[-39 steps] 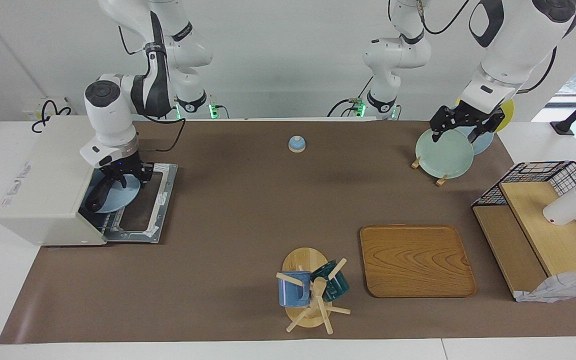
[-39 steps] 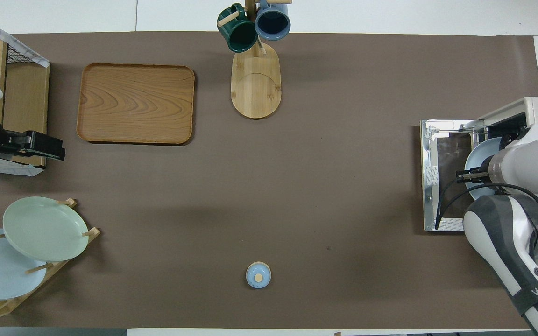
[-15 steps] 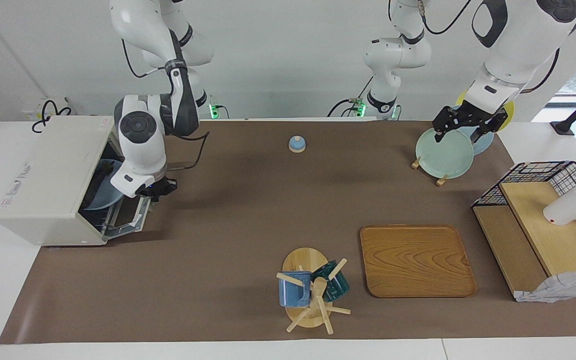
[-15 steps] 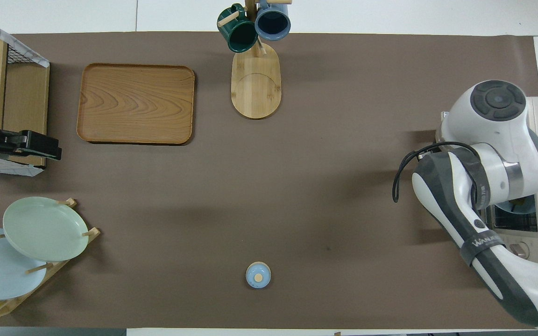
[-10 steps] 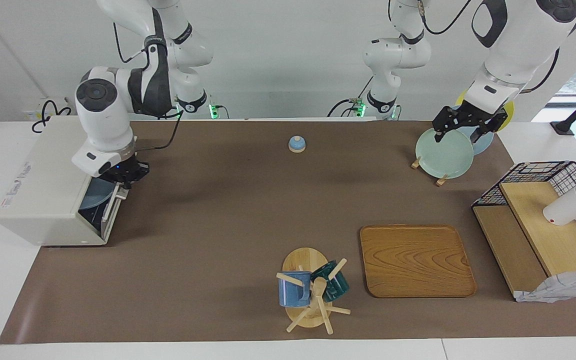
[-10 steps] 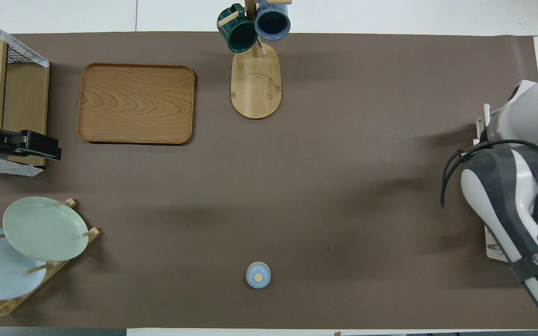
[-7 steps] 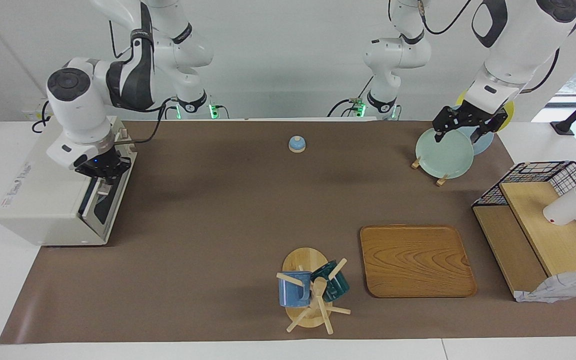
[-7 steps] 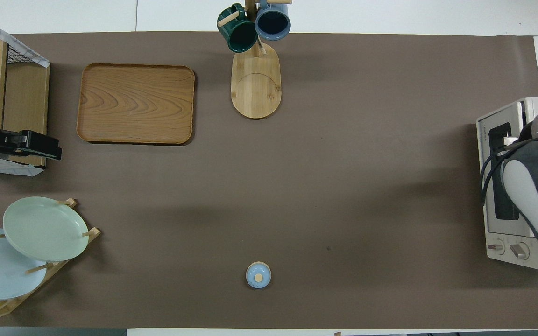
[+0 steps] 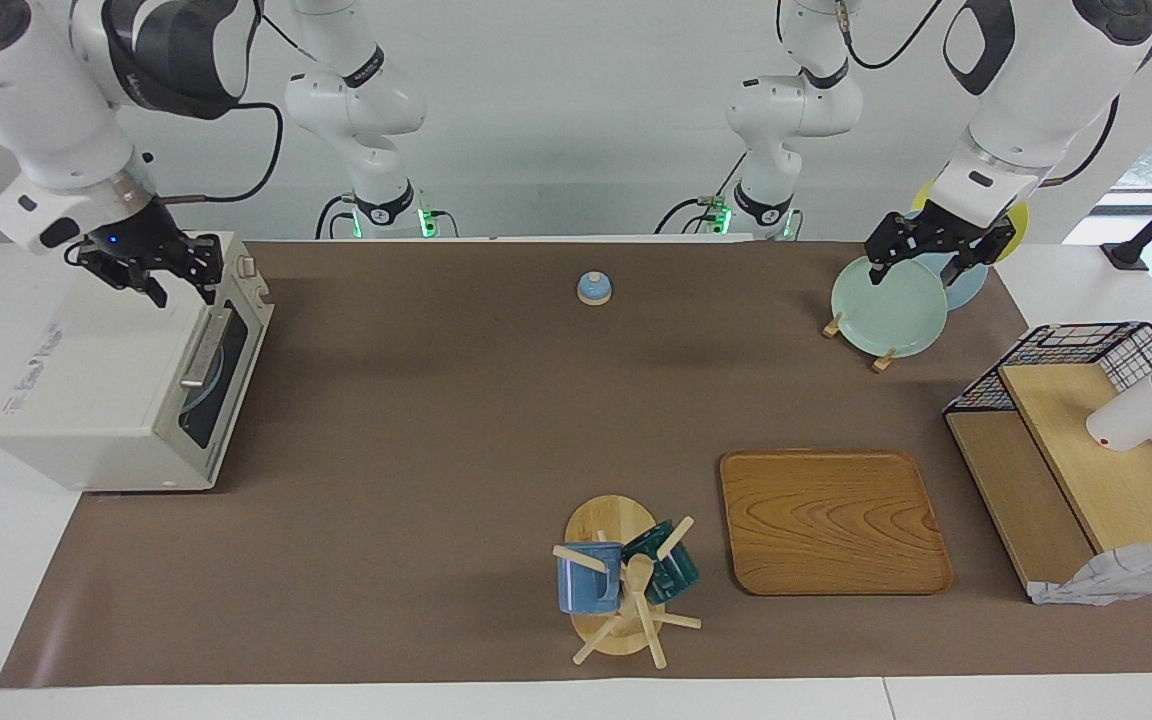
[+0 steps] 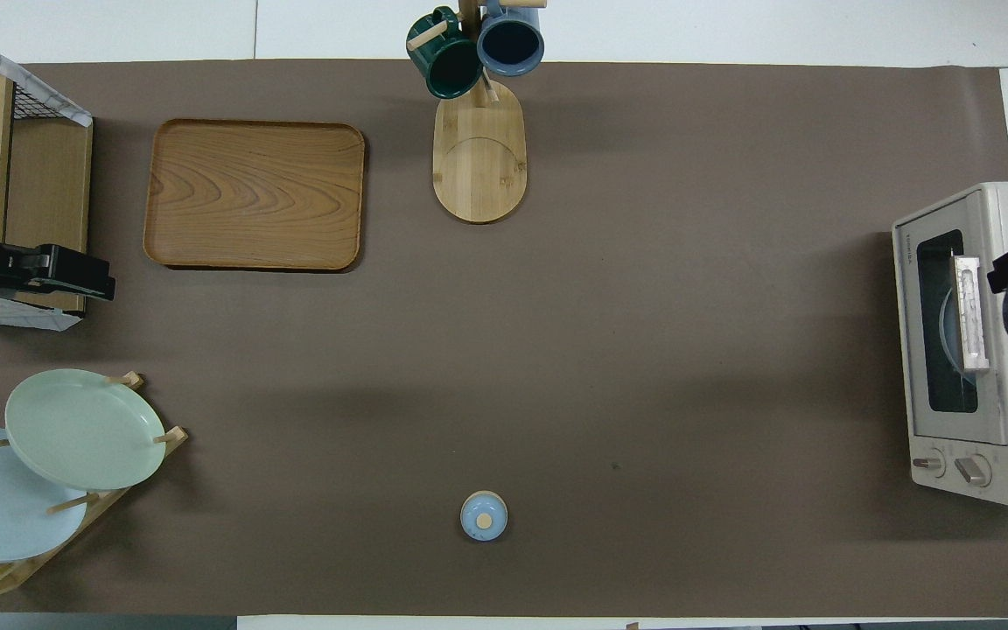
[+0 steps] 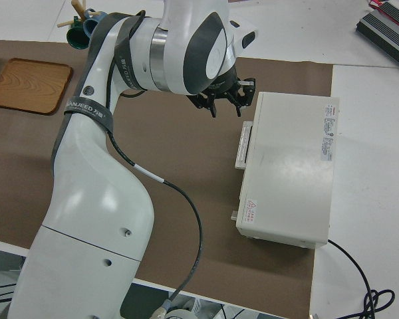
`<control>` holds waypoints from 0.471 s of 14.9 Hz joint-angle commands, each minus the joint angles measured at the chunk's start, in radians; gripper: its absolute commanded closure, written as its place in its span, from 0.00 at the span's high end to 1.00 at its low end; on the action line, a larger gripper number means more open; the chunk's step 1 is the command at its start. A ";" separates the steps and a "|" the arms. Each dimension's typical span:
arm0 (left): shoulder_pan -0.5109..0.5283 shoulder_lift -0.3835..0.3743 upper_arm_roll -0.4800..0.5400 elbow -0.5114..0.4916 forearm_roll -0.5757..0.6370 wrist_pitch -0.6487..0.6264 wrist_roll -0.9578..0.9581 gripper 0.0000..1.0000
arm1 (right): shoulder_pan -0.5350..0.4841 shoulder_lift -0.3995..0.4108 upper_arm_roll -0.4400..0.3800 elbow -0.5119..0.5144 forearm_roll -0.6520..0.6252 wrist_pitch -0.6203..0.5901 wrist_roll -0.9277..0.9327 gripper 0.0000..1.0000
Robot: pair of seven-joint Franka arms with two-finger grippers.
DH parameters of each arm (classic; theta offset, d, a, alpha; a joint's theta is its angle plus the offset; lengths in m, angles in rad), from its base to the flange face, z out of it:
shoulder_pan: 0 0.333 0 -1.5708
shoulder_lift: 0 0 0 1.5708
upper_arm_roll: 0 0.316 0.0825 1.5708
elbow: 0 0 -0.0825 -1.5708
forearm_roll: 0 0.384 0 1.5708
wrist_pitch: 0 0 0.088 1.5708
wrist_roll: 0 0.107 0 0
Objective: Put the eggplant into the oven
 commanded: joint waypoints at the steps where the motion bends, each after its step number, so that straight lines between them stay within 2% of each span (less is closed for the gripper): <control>1: 0.006 -0.015 -0.003 -0.006 0.013 0.001 0.002 1.00 | -0.008 0.032 0.001 0.046 0.020 -0.029 0.004 1.00; 7: 0.006 -0.015 -0.003 -0.006 0.013 0.001 0.002 1.00 | -0.002 -0.010 0.001 0.002 0.033 -0.109 0.070 1.00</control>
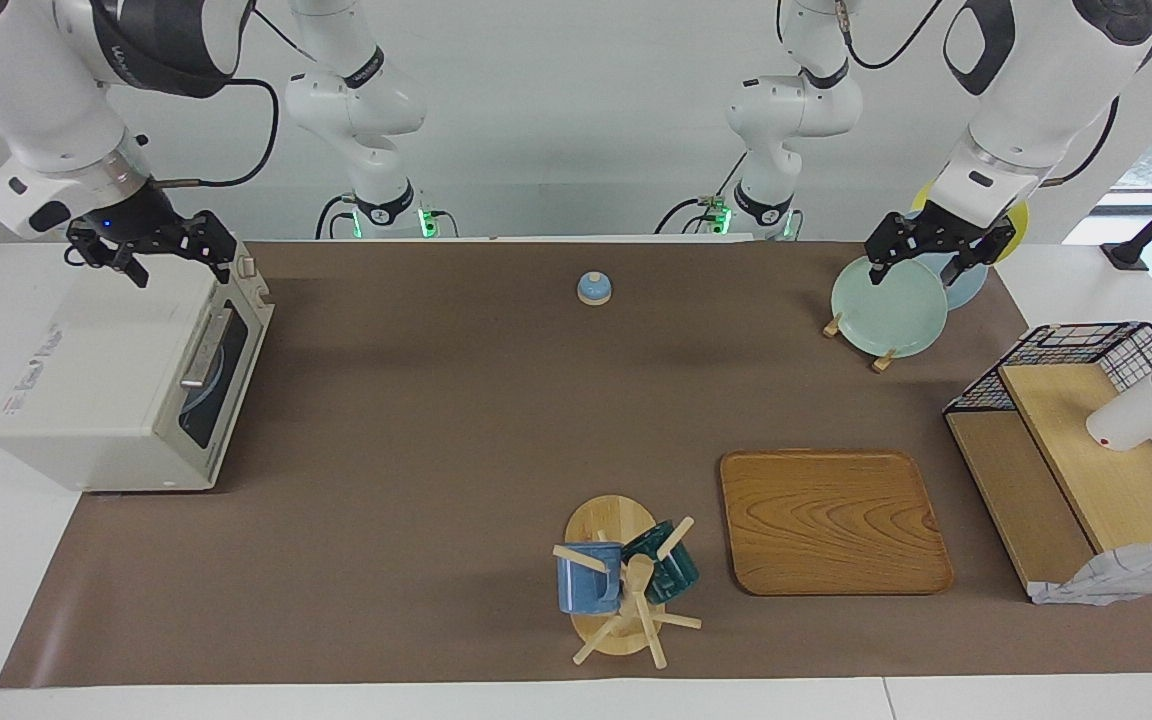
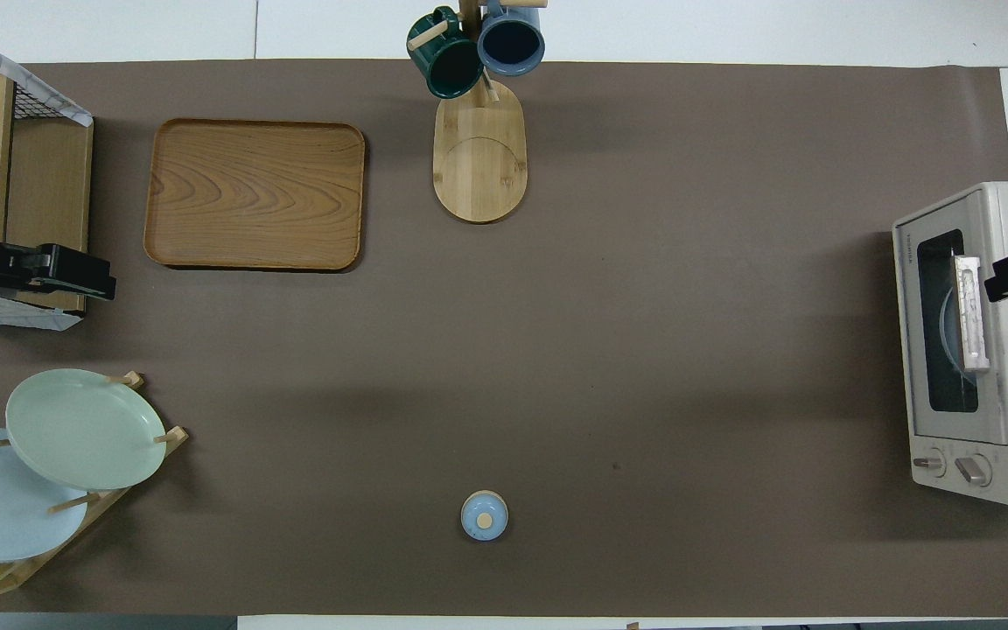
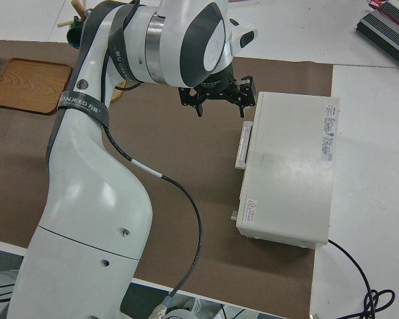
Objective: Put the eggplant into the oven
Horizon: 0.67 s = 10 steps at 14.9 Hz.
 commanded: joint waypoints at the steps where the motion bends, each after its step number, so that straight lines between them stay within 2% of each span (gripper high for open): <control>1: 0.006 -0.015 -0.003 -0.006 0.013 0.001 0.002 1.00 | 0.018 -0.029 -0.011 -0.006 0.022 -0.015 0.014 1.00; 3: 0.006 -0.015 -0.003 -0.006 0.012 0.001 0.002 1.00 | 0.067 -0.021 -0.065 -0.002 0.025 -0.007 0.016 1.00; 10: 0.006 -0.015 -0.003 -0.006 0.013 0.001 0.002 1.00 | 0.075 -0.052 -0.068 -0.016 0.019 0.025 0.017 1.00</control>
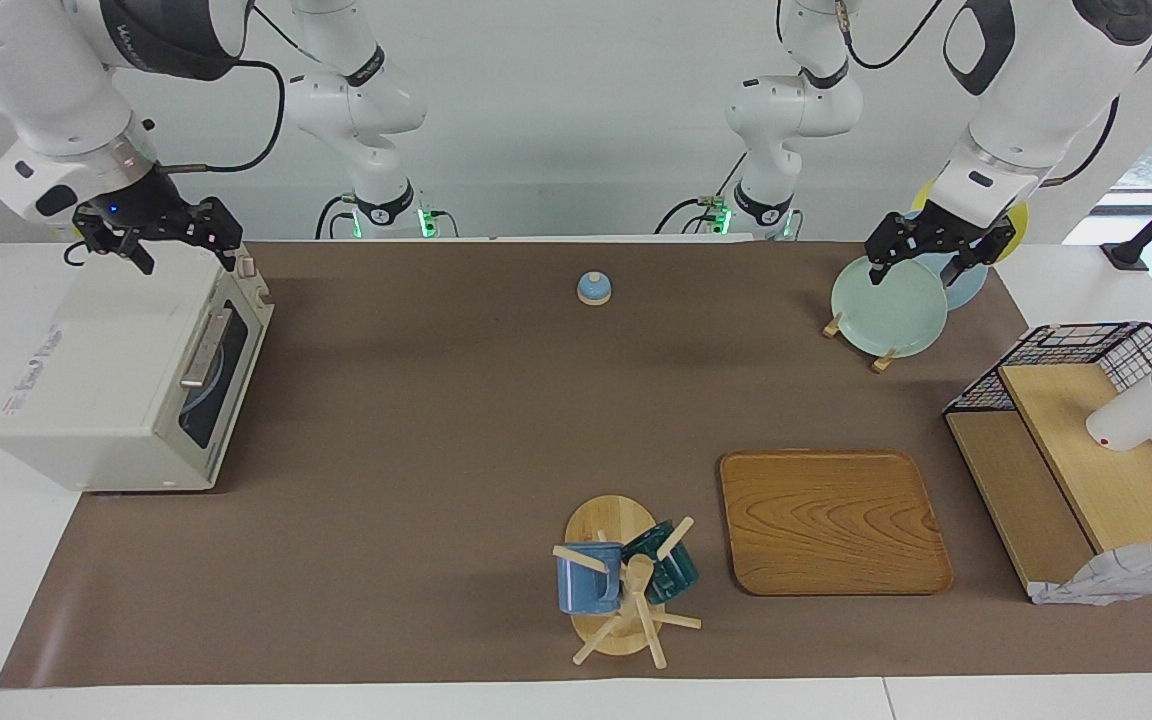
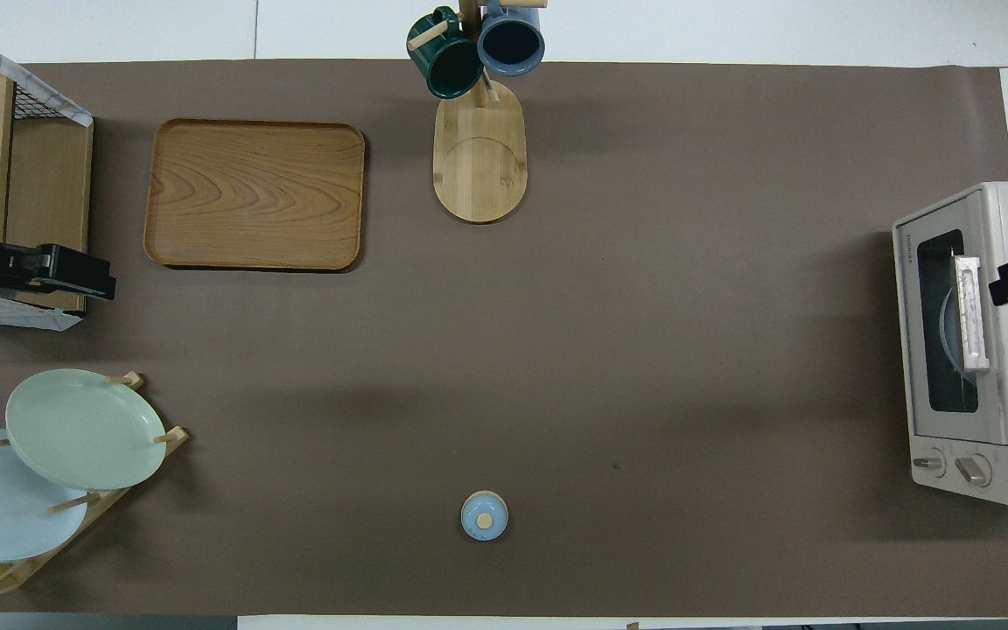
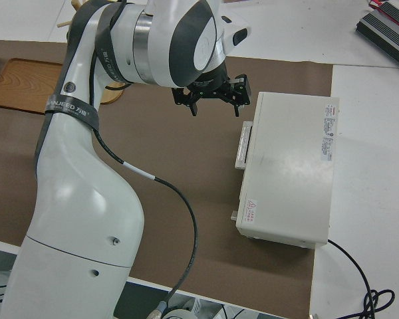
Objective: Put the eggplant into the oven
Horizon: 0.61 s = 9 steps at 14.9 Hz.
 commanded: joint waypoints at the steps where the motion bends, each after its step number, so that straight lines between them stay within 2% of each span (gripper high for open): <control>1: 0.006 -0.015 -0.003 -0.006 0.012 0.001 0.002 1.00 | 0.007 -0.036 -0.010 -0.027 0.015 0.026 0.016 1.00; 9: 0.006 -0.015 -0.003 -0.006 0.013 0.001 0.002 1.00 | 0.006 -0.042 -0.014 -0.039 0.038 0.035 0.091 1.00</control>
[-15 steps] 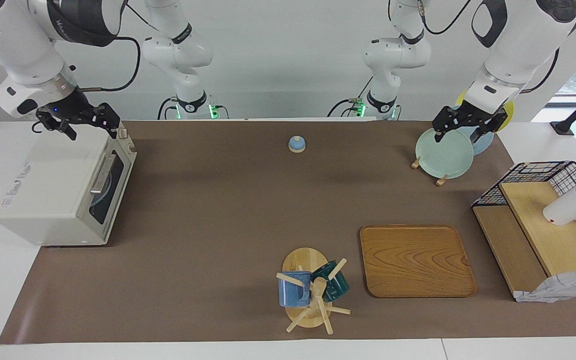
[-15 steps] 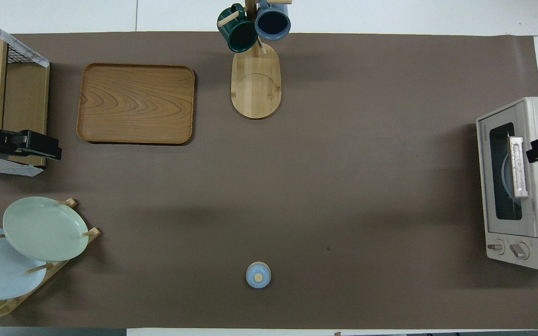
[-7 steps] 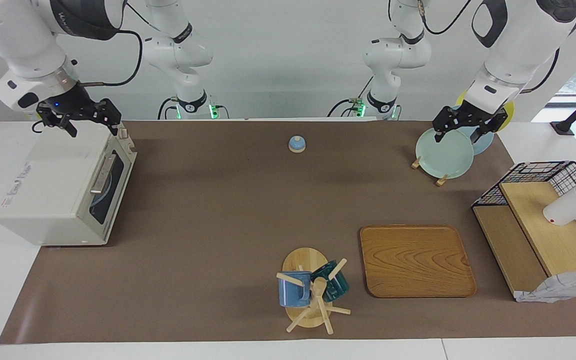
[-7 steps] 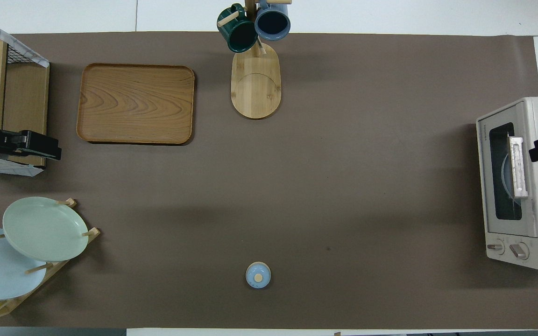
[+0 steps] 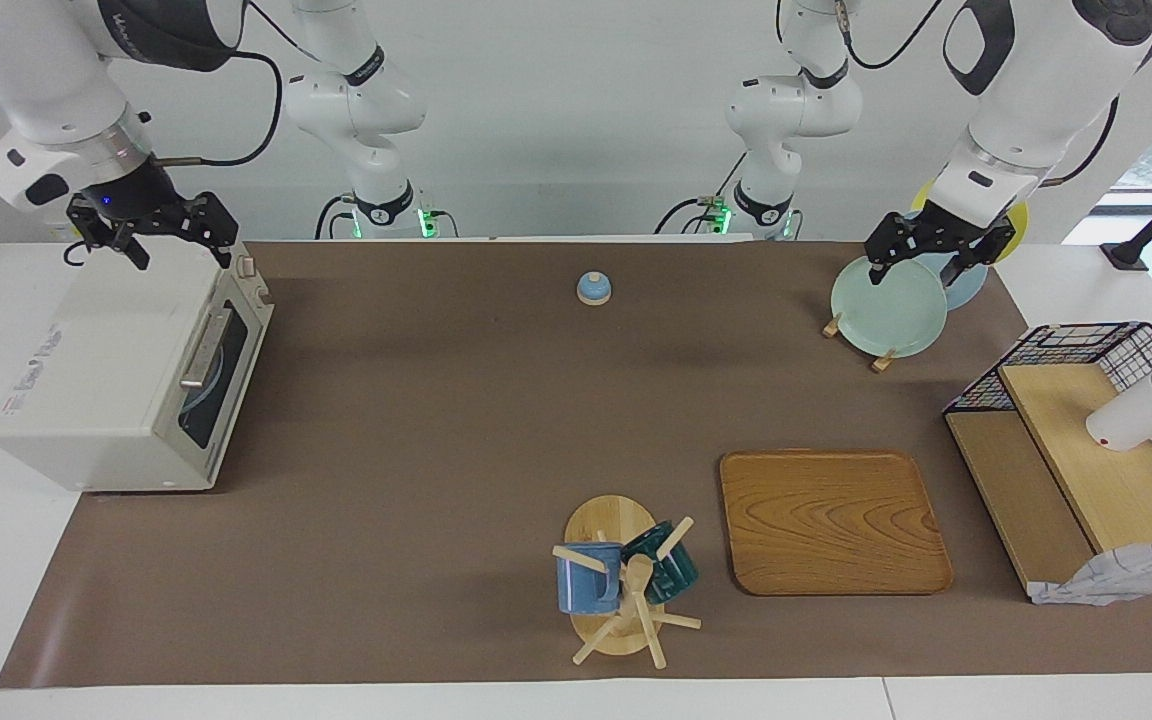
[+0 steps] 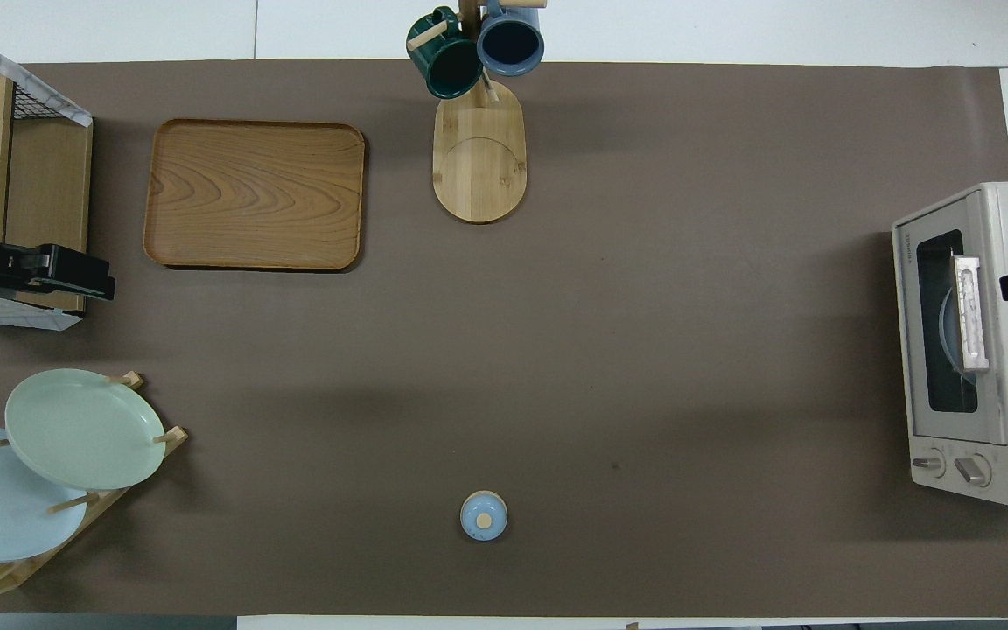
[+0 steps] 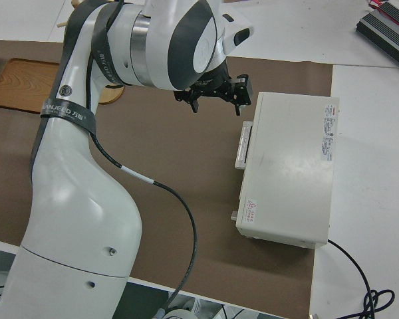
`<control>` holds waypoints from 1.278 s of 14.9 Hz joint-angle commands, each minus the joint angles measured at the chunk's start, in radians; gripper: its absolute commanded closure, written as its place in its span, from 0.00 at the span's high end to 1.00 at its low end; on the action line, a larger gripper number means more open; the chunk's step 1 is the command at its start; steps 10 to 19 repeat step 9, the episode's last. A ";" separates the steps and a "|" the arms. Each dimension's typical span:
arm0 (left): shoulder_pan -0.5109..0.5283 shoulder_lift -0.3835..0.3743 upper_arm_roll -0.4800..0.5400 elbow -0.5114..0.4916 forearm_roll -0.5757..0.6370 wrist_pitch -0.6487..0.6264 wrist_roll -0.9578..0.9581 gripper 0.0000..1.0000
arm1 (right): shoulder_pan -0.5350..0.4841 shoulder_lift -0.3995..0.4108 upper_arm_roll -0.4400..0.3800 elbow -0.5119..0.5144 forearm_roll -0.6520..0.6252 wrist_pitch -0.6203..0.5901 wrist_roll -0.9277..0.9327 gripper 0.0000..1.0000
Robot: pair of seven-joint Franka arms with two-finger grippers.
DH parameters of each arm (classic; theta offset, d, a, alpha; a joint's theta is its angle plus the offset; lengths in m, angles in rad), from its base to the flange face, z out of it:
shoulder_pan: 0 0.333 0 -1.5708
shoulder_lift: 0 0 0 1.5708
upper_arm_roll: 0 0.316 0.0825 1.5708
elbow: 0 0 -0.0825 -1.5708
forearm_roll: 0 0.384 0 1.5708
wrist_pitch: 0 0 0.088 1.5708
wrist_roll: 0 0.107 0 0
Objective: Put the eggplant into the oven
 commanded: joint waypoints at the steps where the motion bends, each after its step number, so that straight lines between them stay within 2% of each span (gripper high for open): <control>1: 0.006 -0.015 -0.003 -0.006 0.013 0.001 0.002 1.00 | 0.004 -0.022 -0.011 -0.033 0.056 0.028 0.025 1.00; 9: 0.006 -0.015 -0.003 -0.006 0.012 0.001 0.002 1.00 | 0.007 -0.019 -0.009 -0.038 0.064 0.072 0.063 1.00; 19: 0.006 -0.015 -0.003 -0.006 0.012 0.001 0.002 1.00 | 0.007 -0.019 -0.009 -0.038 0.064 0.072 0.063 1.00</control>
